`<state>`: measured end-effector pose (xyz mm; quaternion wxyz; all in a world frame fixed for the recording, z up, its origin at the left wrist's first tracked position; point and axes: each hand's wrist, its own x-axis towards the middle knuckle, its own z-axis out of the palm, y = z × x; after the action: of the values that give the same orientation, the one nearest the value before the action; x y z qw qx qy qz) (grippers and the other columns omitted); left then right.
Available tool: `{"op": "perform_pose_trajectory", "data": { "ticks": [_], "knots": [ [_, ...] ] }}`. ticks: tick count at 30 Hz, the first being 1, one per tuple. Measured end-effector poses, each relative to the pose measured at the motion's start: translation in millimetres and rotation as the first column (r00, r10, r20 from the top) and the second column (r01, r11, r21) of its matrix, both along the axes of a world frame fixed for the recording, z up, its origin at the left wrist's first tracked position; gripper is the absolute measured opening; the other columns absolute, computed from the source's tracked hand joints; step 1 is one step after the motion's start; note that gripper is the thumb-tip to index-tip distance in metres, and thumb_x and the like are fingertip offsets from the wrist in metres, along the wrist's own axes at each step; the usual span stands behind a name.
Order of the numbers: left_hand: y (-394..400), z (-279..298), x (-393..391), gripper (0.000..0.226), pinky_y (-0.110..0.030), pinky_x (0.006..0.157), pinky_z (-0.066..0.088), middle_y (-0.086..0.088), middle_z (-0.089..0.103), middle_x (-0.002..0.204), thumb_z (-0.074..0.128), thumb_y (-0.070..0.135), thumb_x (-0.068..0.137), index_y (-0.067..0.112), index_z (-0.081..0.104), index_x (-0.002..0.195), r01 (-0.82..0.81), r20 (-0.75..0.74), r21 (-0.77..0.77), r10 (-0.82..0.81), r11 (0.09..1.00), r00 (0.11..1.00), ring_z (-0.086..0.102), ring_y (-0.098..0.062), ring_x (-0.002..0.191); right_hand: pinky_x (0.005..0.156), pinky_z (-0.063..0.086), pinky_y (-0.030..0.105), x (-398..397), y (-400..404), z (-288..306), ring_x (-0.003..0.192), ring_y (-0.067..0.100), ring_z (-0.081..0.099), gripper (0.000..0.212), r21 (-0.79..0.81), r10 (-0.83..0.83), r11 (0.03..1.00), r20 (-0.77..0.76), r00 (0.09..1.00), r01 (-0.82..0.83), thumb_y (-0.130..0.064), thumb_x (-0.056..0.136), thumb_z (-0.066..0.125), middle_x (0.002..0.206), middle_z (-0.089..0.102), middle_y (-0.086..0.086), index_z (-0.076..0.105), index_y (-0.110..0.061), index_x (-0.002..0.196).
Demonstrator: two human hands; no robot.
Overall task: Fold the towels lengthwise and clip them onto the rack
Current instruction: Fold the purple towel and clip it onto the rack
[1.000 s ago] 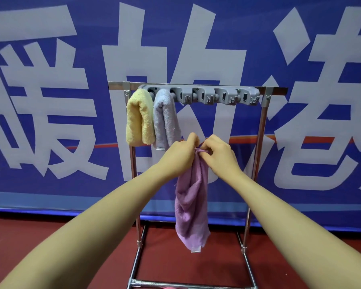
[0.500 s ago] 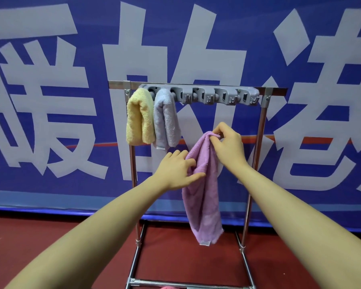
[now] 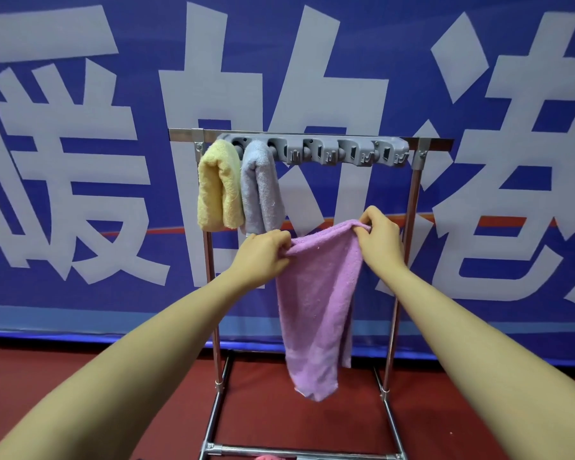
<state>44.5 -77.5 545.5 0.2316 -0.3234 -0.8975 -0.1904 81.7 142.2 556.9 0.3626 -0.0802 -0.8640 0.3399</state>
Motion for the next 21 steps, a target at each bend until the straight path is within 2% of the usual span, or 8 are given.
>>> {"op": "perform_pose_trajectory", "data": {
  "ticks": [4,7,10,12,15,18,20,21],
  "knots": [
    [-10,3,-3,0.024,-0.028,0.062,0.03,0.009,0.052,0.069,0.058,0.036,0.086,0.019,0.049,0.072,-0.066,-0.121,-0.062,0.058,0.996,0.991,0.046,-0.017,0.063,0.064,0.055,0.05,1,4,-7,0.071,0.021,0.058,0.013,-0.008,0.074,0.997,0.072,0.995,-0.074,-0.011,0.091,0.055,0.074,0.059,-0.001,0.051,-0.017,0.081],
    [-14,5,-5,0.03,-0.03,0.06,0.034,0.004,0.055,0.062,0.047,0.039,0.085,0.017,0.05,0.065,-0.127,-0.306,-0.243,0.048,0.962,0.951,0.054,-0.023,0.058,0.065,0.055,0.049,5,-1,-11,0.075,0.021,0.059,0.015,0.065,0.125,0.989,0.082,0.989,-0.13,-0.005,0.091,0.05,0.081,0.06,-0.003,0.052,-0.019,0.085],
    [-19,2,-7,0.036,-0.026,0.051,0.034,0.001,0.055,0.052,0.04,0.038,0.079,0.014,0.056,0.058,-0.216,-0.444,-0.281,0.072,0.935,0.893,0.052,-0.023,0.046,0.07,0.05,0.036,8,-8,-11,0.088,0.017,0.057,0.02,0.218,0.137,0.962,0.128,0.982,-0.163,-0.006,0.092,0.046,0.101,0.06,-0.004,0.058,-0.017,0.101],
    [-21,-1,-8,0.035,-0.025,0.05,0.035,0.0,0.054,0.049,0.04,0.035,0.08,0.014,0.055,0.056,-0.222,-0.483,-0.249,0.078,0.943,0.872,0.05,-0.023,0.043,0.073,0.041,0.031,9,-9,-9,0.087,0.019,0.055,0.017,0.408,0.075,0.902,0.175,0.982,-0.141,-0.007,0.088,0.047,0.096,0.058,-0.001,0.061,-0.014,0.093],
    [-19,0,-4,0.027,-0.027,0.05,0.033,-0.003,0.055,0.051,0.047,0.024,0.082,0.013,0.048,0.058,-0.172,-0.387,-0.18,0.091,0.969,0.918,0.052,-0.027,0.045,0.072,0.031,0.028,10,-14,-5,0.079,0.02,0.05,0.008,0.585,0.001,0.804,0.181,0.983,-0.108,-0.009,0.081,0.052,0.081,0.053,-0.001,0.053,-0.015,0.076],
    [-14,4,-1,0.021,-0.032,0.054,0.026,-0.012,0.057,0.067,0.05,0.009,0.088,0.012,0.039,0.07,-0.119,-0.191,0.028,0.123,0.992,0.974,0.053,-0.035,0.06,0.066,0.03,0.028,9,-18,-6,0.073,0.02,0.045,0.013,0.497,0.047,0.859,0.157,0.986,-0.12,-0.006,0.081,0.051,0.079,0.047,-0.002,0.044,-0.015,0.075],
    [-12,8,3,0.004,-0.035,0.053,0.032,-0.012,0.059,0.075,0.044,0.005,0.088,0.009,0.043,0.086,-0.127,-0.102,0.079,0.135,0.989,0.986,0.053,-0.036,0.064,0.059,0.033,0.029,9,-19,-7,0.072,0.021,0.046,0.015,0.432,0.085,0.891,0.137,0.987,-0.137,-0.002,0.082,0.048,0.081,0.046,-0.003,0.043,-0.015,0.077],
    [-11,10,6,0.014,-0.035,0.054,0.034,-0.011,0.061,0.078,0.042,0.002,0.086,0.009,0.044,0.099,-0.15,-0.083,0.096,0.158,0.984,0.984,0.053,-0.036,0.066,0.059,0.034,0.03,9,-20,-8,0.072,0.02,0.046,0.016,0.415,0.103,0.898,0.123,0.987,-0.145,0.001,0.083,0.046,0.082,0.046,-0.001,0.043,-0.014,0.078]
  ]
}}
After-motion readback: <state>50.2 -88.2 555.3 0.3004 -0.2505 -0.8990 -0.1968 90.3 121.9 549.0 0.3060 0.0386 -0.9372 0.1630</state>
